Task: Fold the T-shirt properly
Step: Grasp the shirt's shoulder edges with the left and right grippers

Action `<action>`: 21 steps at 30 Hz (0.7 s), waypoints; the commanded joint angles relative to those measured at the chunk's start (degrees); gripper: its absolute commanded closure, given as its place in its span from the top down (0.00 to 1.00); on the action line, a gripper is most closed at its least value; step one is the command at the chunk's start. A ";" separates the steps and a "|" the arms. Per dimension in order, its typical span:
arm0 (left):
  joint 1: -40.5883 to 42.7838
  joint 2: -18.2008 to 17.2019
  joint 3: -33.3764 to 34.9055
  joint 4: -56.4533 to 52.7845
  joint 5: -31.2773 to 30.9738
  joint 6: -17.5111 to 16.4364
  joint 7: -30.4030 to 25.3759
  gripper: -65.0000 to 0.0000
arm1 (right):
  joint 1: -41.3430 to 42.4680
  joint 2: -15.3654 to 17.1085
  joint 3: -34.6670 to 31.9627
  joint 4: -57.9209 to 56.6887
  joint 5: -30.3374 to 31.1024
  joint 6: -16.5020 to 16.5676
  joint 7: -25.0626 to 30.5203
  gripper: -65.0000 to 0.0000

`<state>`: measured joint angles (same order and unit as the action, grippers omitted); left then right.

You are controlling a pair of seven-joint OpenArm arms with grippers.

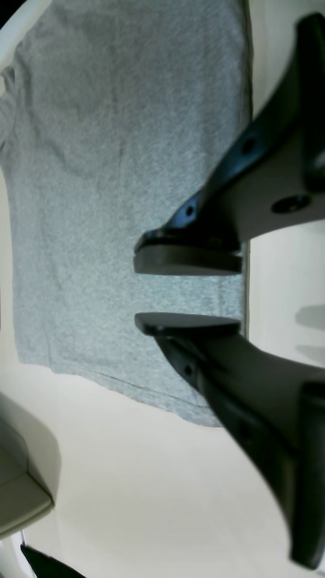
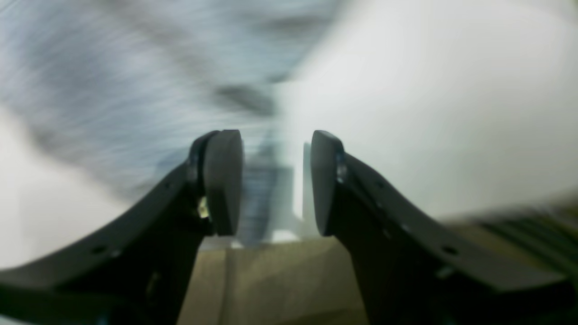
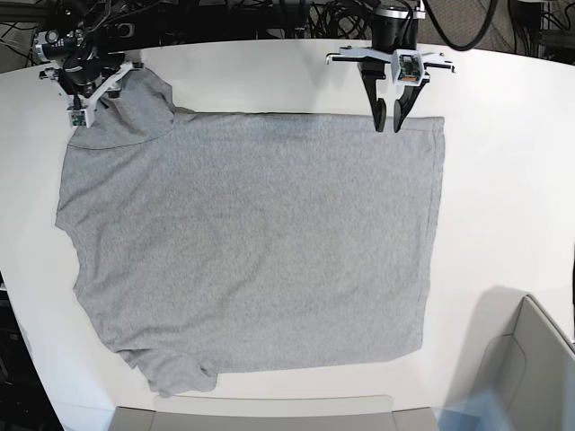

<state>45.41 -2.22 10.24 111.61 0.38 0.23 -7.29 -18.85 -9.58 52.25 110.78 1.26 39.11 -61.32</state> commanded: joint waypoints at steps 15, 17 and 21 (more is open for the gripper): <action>0.70 -0.11 0.18 0.87 0.10 -0.01 -1.46 0.24 | -6.51 0.58 -0.16 -3.49 8.90 0.89 13.10 0.39; 0.61 -0.11 0.18 0.87 0.10 -0.01 -1.46 0.24 | -6.77 0.58 1.33 -4.36 8.81 0.89 14.42 0.39; 0.53 -0.11 -0.17 0.87 0.10 -0.01 -1.46 0.24 | -6.86 0.58 4.41 -4.45 8.81 0.89 14.59 0.39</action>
<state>45.54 -2.26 10.07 111.61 0.40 0.21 -7.31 -25.69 -9.28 56.53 105.38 9.23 39.11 -47.72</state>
